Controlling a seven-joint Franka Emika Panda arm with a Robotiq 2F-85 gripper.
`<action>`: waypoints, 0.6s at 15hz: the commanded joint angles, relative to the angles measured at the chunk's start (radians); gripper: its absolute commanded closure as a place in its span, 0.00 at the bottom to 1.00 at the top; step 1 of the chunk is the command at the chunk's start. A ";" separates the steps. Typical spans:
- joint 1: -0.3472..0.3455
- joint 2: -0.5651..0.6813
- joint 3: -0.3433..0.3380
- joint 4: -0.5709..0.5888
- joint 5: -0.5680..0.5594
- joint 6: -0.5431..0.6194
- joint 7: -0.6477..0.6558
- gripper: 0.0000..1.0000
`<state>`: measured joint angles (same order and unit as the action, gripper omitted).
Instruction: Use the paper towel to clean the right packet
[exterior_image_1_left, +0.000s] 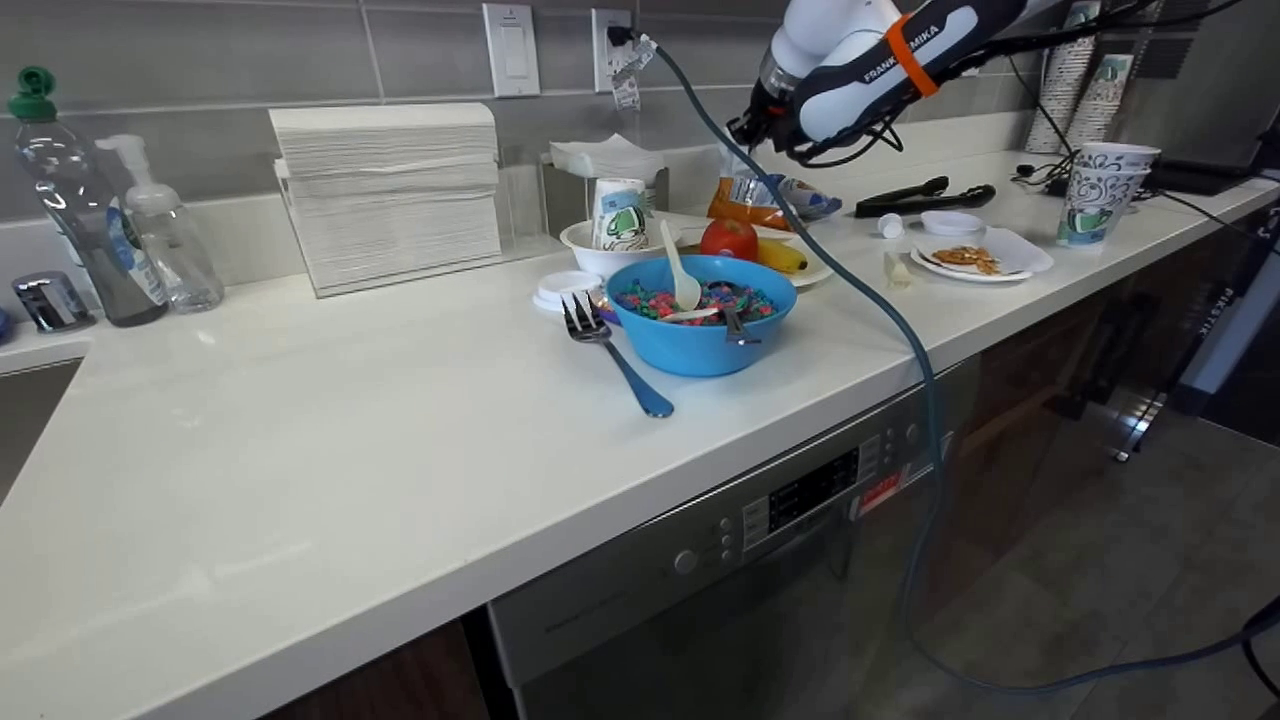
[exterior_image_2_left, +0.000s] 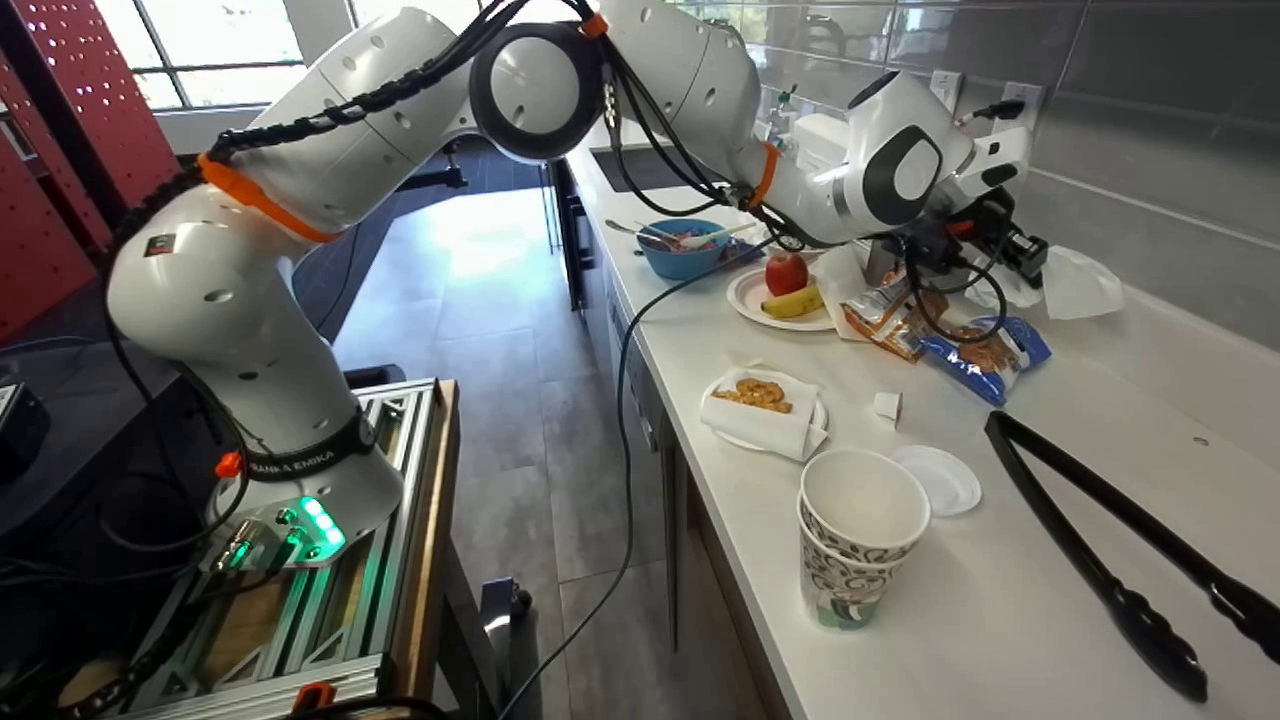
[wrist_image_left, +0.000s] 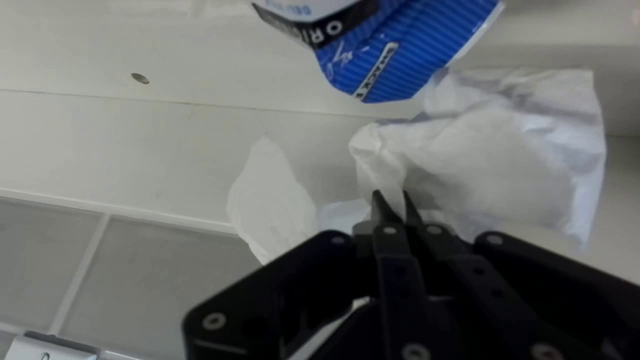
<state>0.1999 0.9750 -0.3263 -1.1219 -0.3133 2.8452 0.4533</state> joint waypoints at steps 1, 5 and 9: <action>0.016 0.046 -0.049 0.044 0.020 -0.015 -0.008 0.99; 0.049 0.025 -0.104 0.018 0.009 -0.102 0.023 0.99; 0.067 0.006 -0.131 0.020 0.004 -0.194 0.085 0.99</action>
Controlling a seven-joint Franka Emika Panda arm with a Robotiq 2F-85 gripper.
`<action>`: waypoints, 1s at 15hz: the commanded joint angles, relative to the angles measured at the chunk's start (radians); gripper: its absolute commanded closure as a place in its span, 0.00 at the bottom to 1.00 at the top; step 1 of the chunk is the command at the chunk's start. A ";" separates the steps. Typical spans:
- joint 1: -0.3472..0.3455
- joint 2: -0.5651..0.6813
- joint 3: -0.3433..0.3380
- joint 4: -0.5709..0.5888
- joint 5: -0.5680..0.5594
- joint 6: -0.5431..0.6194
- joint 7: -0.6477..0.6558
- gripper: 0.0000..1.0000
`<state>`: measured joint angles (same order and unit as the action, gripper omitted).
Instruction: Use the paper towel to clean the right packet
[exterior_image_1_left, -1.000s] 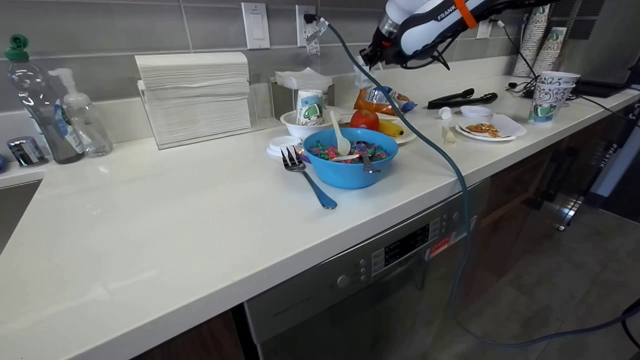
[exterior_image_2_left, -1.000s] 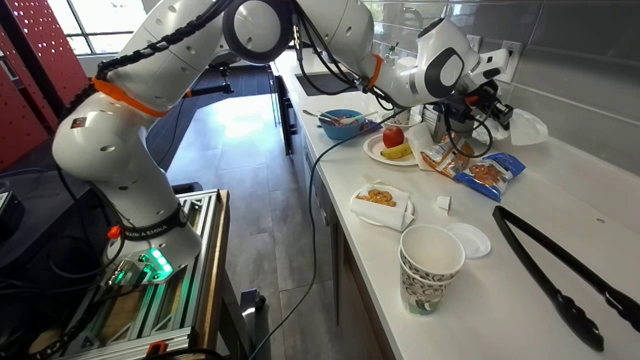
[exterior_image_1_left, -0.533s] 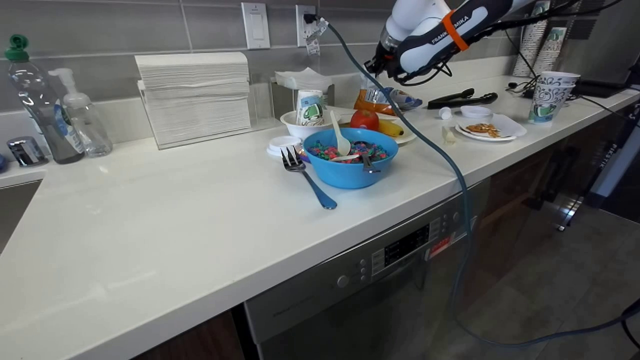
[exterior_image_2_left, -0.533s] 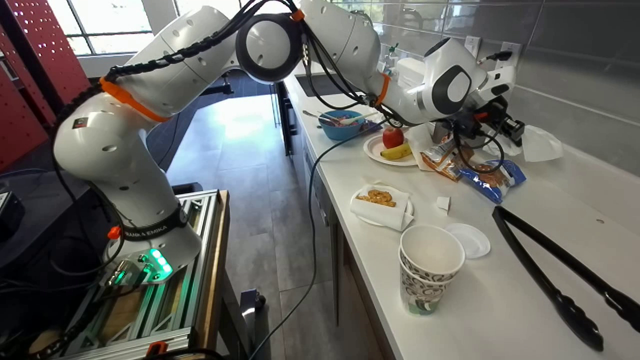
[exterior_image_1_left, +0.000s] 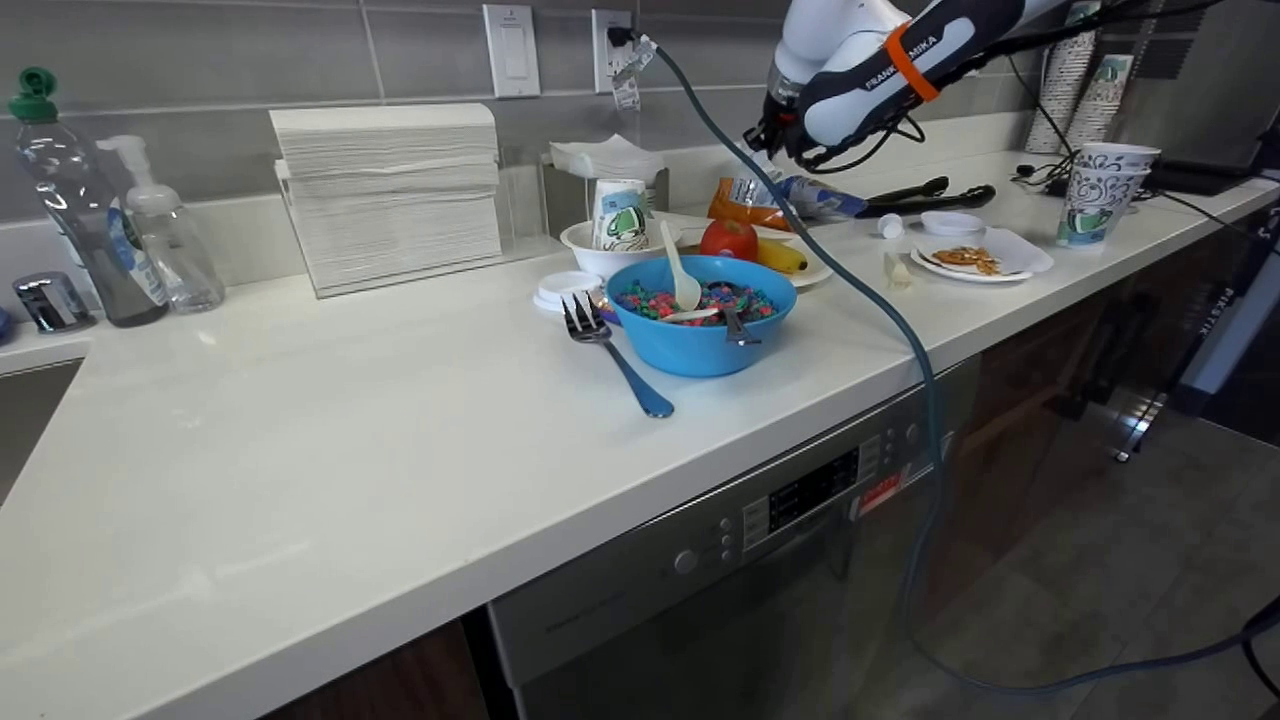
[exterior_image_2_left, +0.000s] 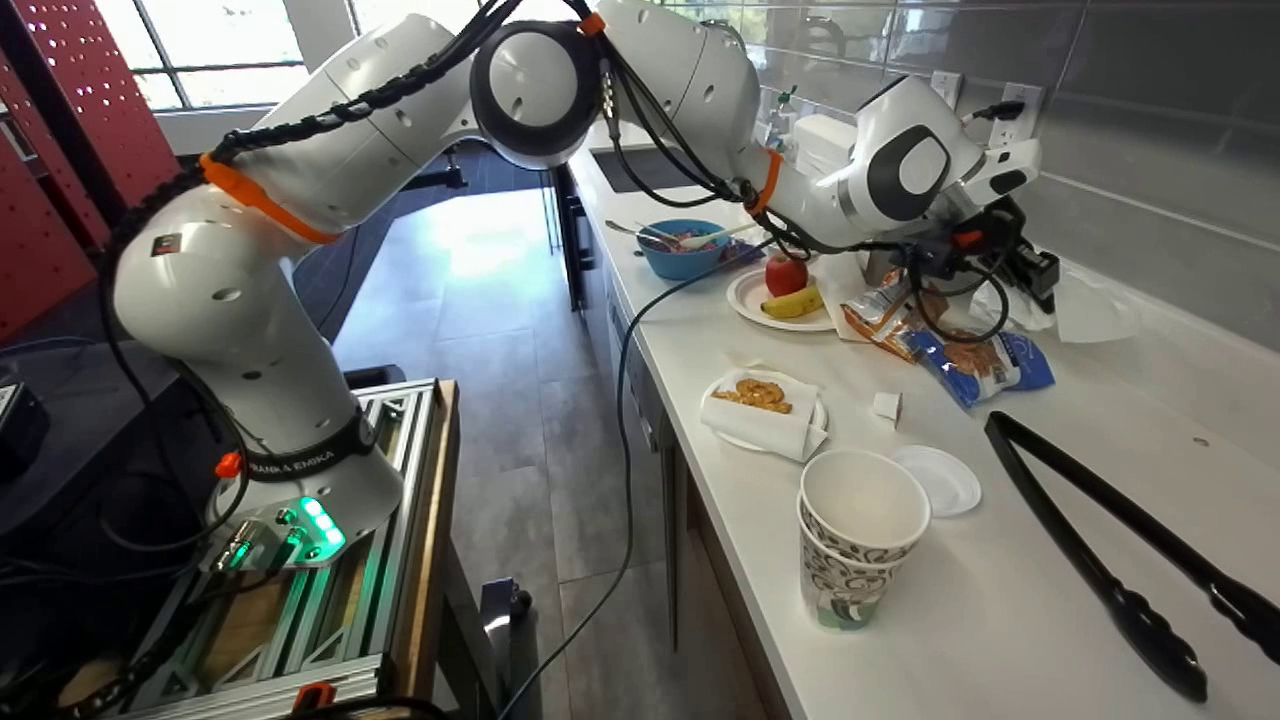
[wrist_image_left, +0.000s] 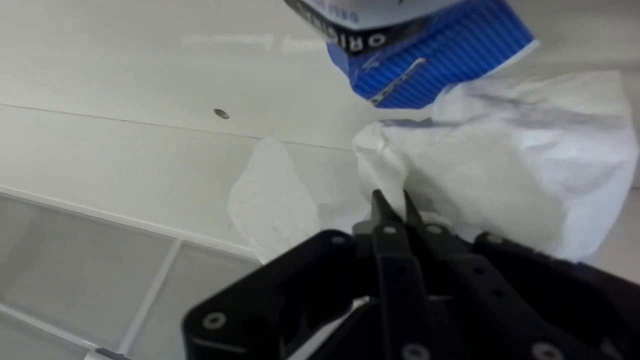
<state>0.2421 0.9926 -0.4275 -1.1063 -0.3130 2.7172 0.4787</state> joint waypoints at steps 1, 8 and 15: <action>0.020 -0.018 -0.022 0.011 0.016 -0.044 0.092 0.99; 0.002 -0.160 0.010 -0.077 0.077 -0.056 0.212 0.99; -0.034 -0.262 0.050 -0.231 0.108 -0.076 0.264 0.99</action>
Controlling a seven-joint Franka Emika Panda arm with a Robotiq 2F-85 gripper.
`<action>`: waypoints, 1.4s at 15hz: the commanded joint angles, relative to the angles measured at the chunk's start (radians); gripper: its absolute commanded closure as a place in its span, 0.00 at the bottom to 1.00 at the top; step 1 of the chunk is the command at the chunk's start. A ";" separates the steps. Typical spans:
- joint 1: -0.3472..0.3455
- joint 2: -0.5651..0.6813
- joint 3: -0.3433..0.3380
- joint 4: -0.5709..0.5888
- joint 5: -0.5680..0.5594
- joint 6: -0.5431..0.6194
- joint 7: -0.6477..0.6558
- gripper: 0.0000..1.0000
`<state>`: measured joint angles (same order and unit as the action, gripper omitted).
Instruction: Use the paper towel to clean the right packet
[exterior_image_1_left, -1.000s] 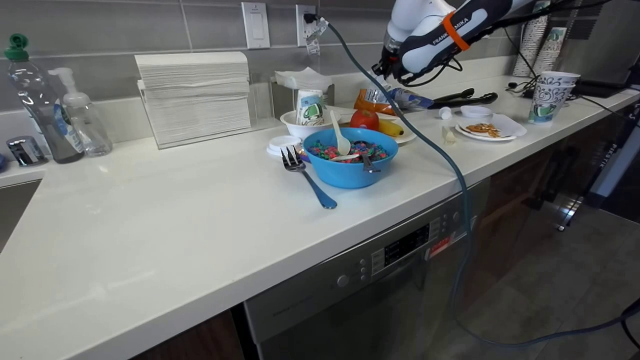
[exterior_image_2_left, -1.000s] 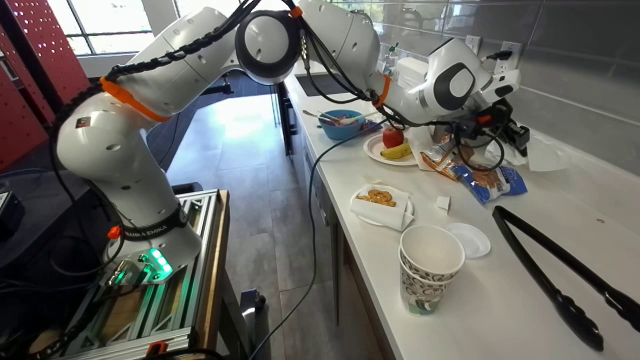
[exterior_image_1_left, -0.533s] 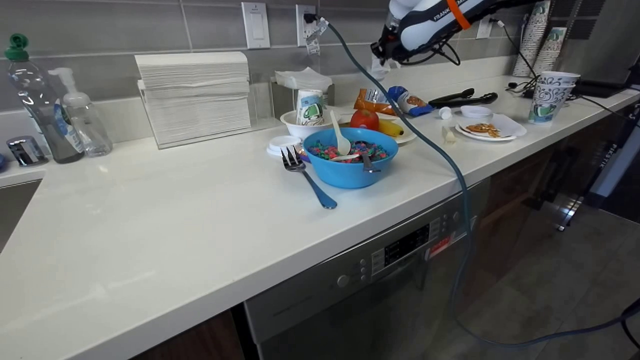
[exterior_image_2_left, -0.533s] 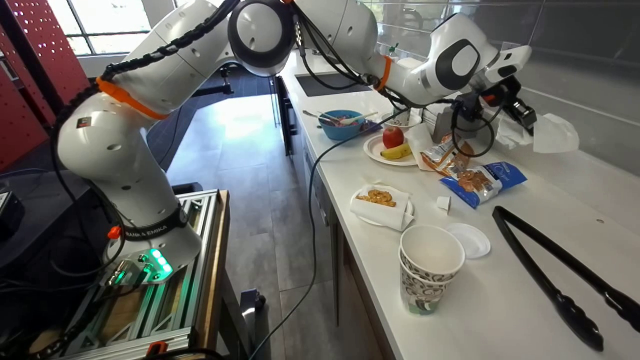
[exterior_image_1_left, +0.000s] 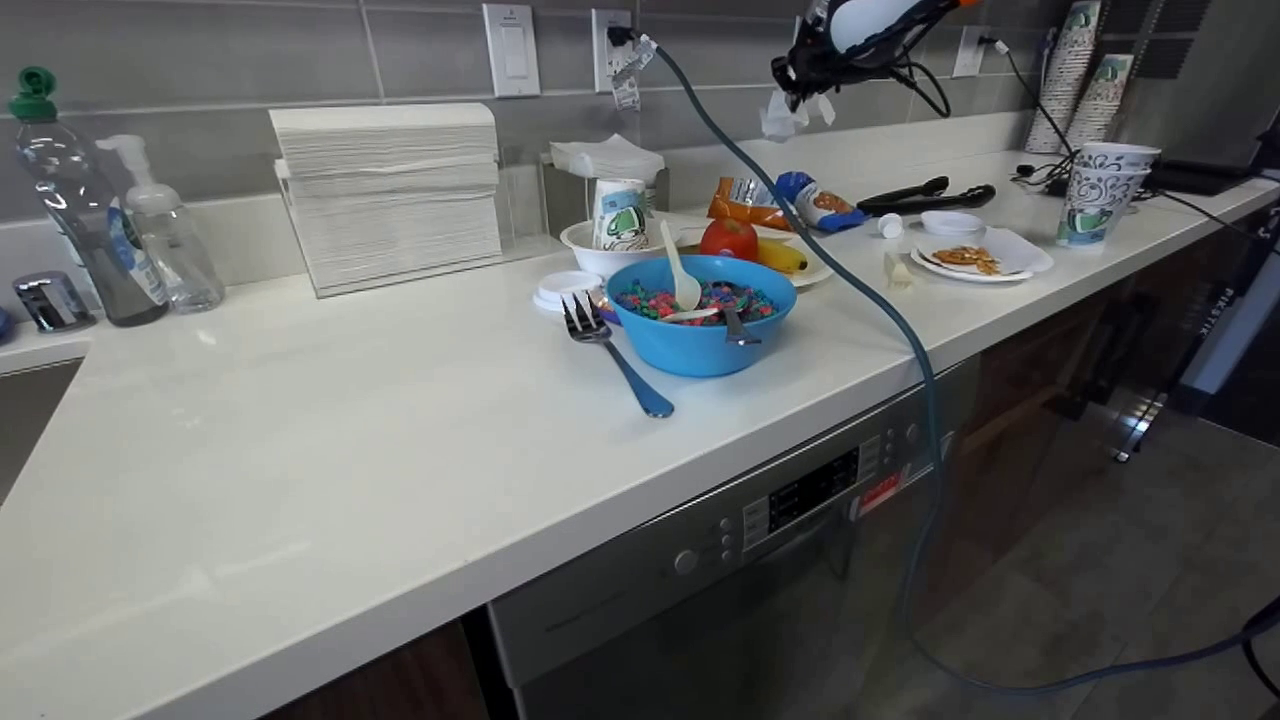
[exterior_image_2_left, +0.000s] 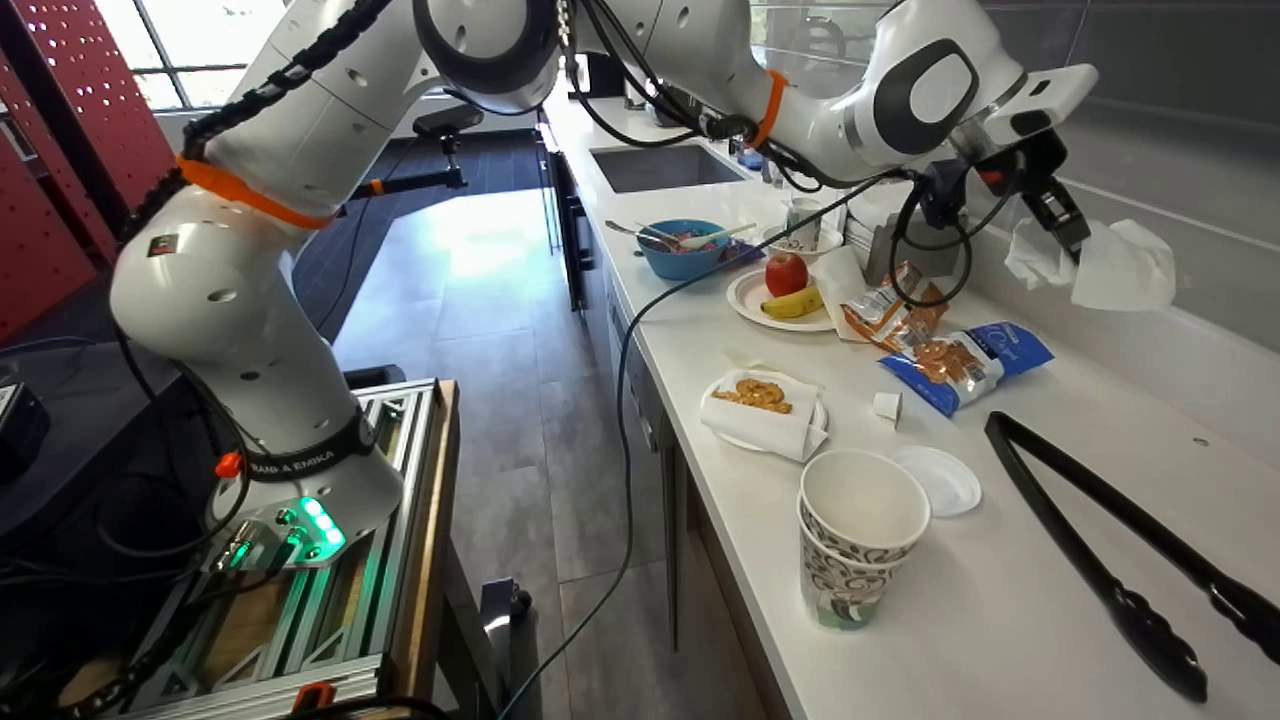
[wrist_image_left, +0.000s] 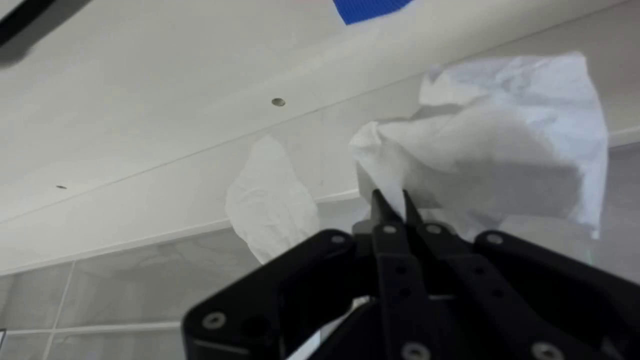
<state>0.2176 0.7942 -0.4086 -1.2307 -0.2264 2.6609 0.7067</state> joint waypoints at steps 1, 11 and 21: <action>-0.013 -0.073 0.038 -0.130 0.027 -0.021 0.046 0.99; -0.055 -0.127 0.105 -0.295 0.077 -0.109 0.109 0.99; -0.119 -0.098 0.254 -0.308 0.134 -0.083 -0.068 0.99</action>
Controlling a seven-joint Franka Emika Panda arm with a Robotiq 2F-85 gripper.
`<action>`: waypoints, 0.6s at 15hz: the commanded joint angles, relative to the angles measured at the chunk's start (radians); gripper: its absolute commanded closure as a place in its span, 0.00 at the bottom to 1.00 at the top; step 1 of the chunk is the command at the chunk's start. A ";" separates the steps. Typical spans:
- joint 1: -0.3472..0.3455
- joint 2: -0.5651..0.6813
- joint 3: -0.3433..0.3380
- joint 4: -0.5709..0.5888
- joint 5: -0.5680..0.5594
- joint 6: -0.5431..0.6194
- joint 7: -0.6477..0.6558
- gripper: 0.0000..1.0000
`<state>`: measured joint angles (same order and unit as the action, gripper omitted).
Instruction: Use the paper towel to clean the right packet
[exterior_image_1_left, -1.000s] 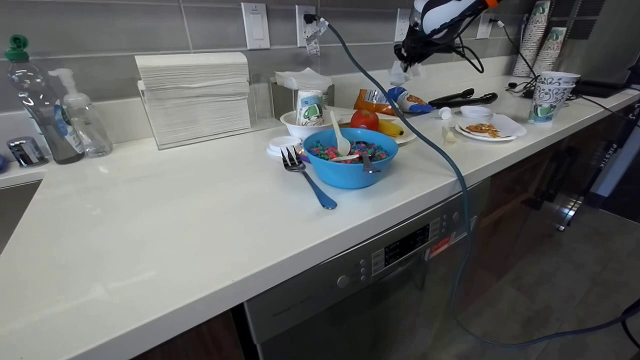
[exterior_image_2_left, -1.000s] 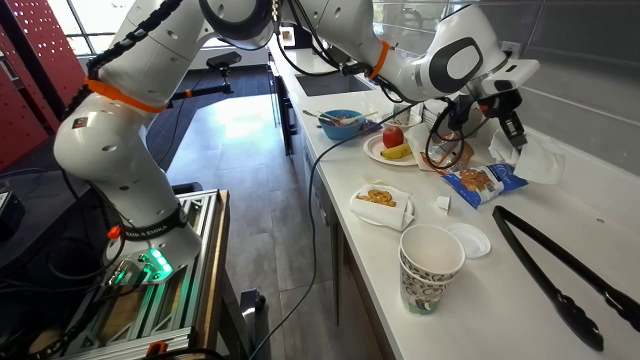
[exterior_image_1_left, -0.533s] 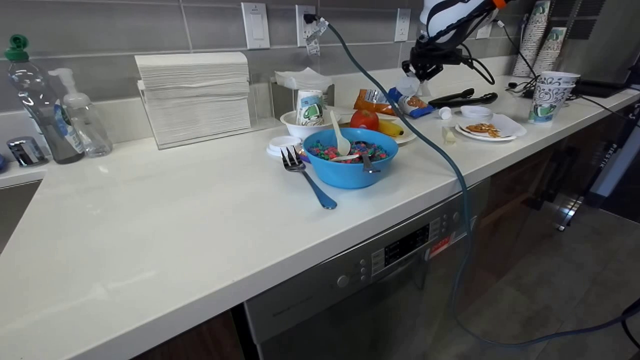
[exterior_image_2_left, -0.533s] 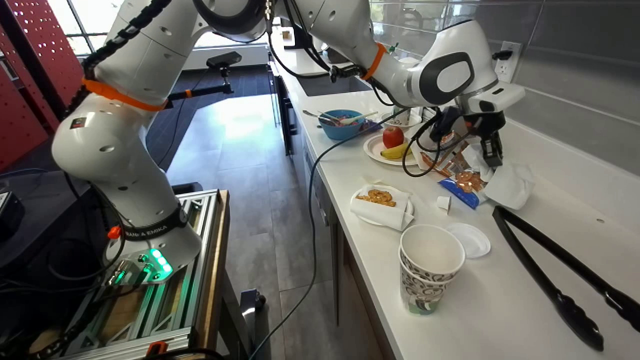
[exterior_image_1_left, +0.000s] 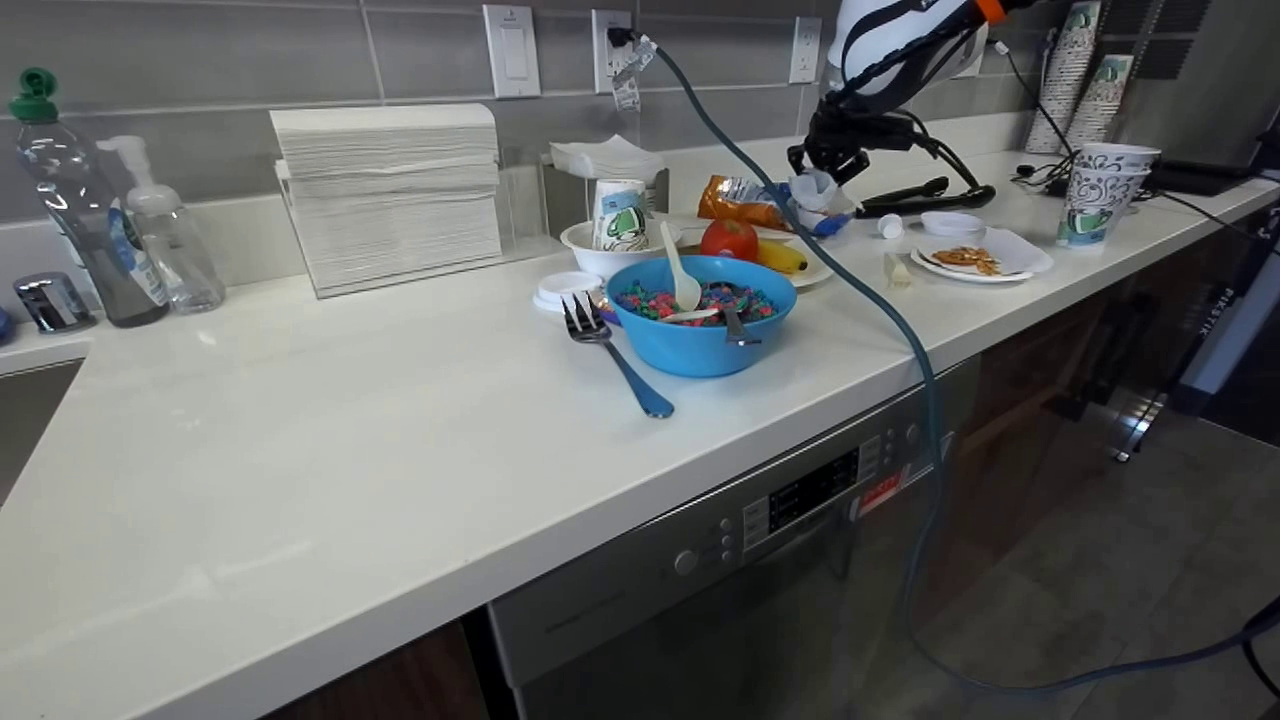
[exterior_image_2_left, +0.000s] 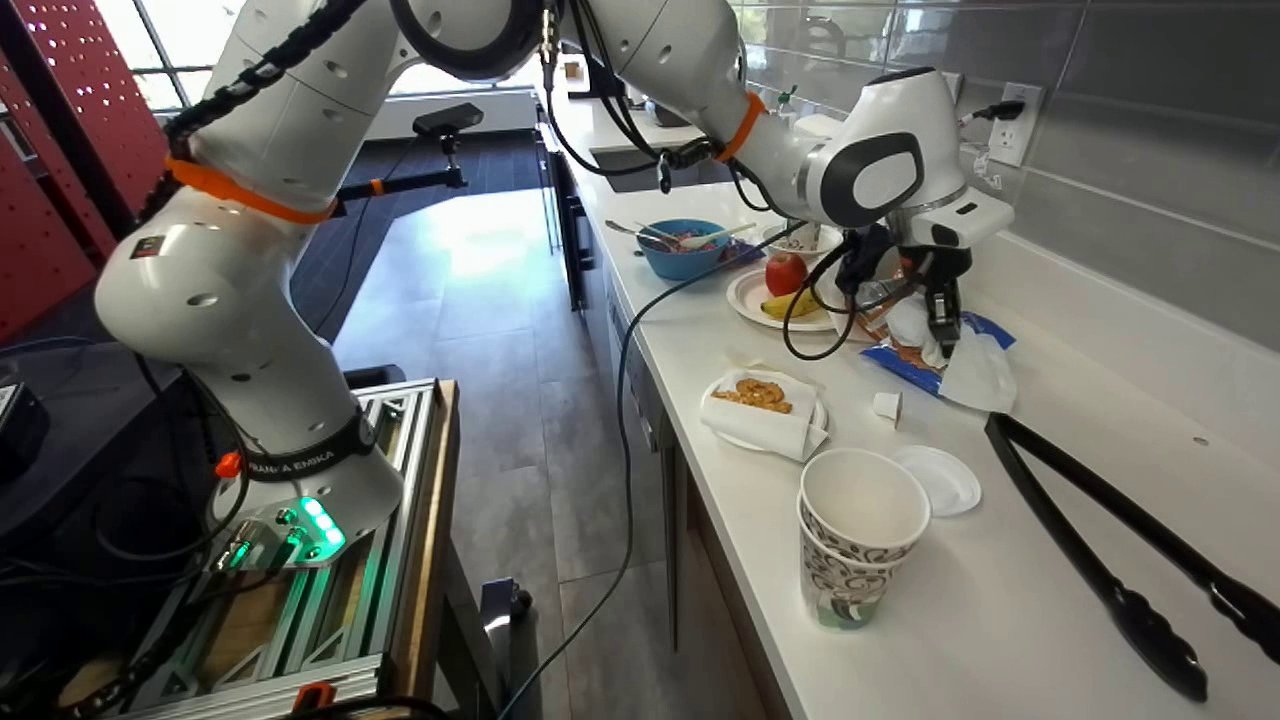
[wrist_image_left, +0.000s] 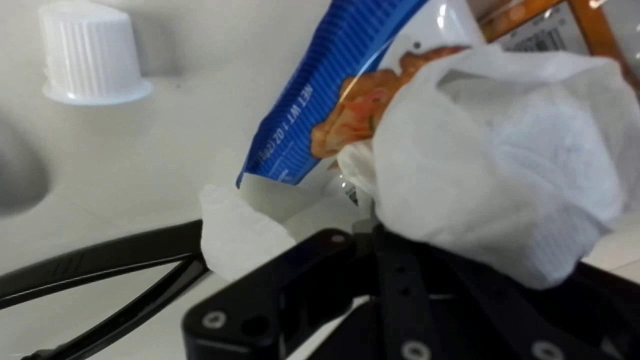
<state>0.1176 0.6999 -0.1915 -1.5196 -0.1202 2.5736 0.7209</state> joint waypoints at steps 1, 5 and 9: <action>-0.021 -0.001 0.043 -0.019 0.029 -0.005 -0.105 0.99; -0.030 0.015 0.057 -0.030 0.033 -0.031 -0.204 0.99; -0.025 0.027 0.042 -0.041 0.020 -0.054 -0.277 0.99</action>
<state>0.0987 0.7173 -0.1496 -1.5442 -0.1162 2.5621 0.5066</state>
